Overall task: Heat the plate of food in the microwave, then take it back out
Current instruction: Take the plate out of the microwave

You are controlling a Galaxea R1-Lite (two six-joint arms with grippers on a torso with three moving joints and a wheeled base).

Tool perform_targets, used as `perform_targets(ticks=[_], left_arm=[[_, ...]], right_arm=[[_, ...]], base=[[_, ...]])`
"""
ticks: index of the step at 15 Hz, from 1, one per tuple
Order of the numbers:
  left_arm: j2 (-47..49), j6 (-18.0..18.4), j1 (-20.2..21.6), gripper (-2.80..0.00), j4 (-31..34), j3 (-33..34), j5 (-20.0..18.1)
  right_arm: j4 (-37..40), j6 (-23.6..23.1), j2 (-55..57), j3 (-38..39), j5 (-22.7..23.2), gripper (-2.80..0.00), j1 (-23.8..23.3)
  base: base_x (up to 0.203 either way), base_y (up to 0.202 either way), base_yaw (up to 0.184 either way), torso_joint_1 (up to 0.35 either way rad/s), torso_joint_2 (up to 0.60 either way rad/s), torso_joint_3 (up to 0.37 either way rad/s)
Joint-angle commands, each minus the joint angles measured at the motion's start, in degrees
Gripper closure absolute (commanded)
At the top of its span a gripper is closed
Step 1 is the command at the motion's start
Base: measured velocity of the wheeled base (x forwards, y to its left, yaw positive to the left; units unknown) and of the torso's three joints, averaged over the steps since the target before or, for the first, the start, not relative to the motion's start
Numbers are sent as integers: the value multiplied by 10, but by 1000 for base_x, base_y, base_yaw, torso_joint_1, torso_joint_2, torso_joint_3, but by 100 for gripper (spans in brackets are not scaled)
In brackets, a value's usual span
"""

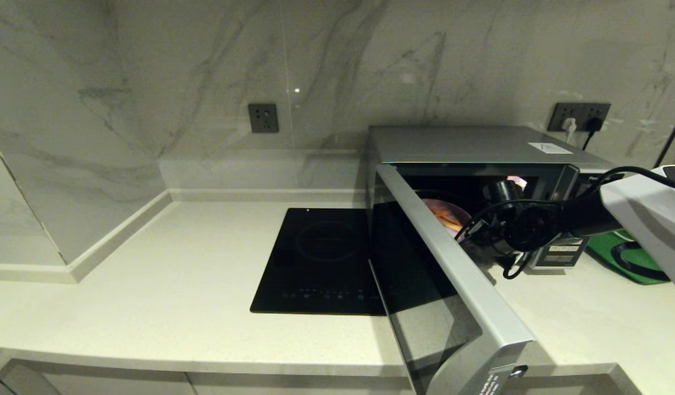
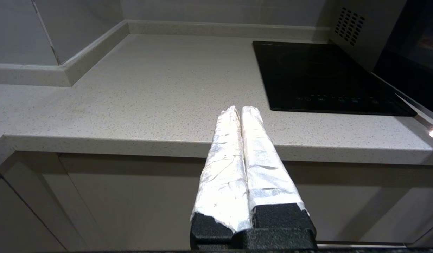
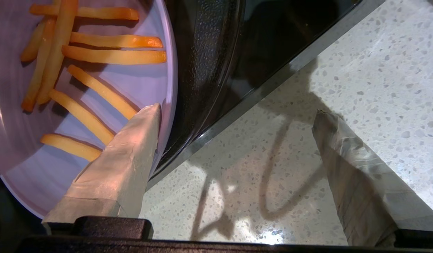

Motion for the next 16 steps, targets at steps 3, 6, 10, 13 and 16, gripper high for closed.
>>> perform_targets(ticks=[3,6,10,13,16], left_arm=[[-1,0,0,0,0,0,0],[0,0,0,0,0,0,0],[-1,0,0,0,0,0,0],[-1,0,0,0,0,0,0],[-1,0,0,0,0,0,0]], right_arm=[[0,3,-2,0,-12,-280,-1],[4,0,-2,2,-13,-280,-1],[9,-43,-2,3,-20,-280,1],[9,-50,-1,-5,-20,-280,2],[16,-51,0,-23,-20,-280,8]], base=[[0,0,0,0,0,0],[0,0,0,0,0,0],[0,0,0,0,0,0],[0,0,0,0,0,0],[0,0,0,0,0,0]])
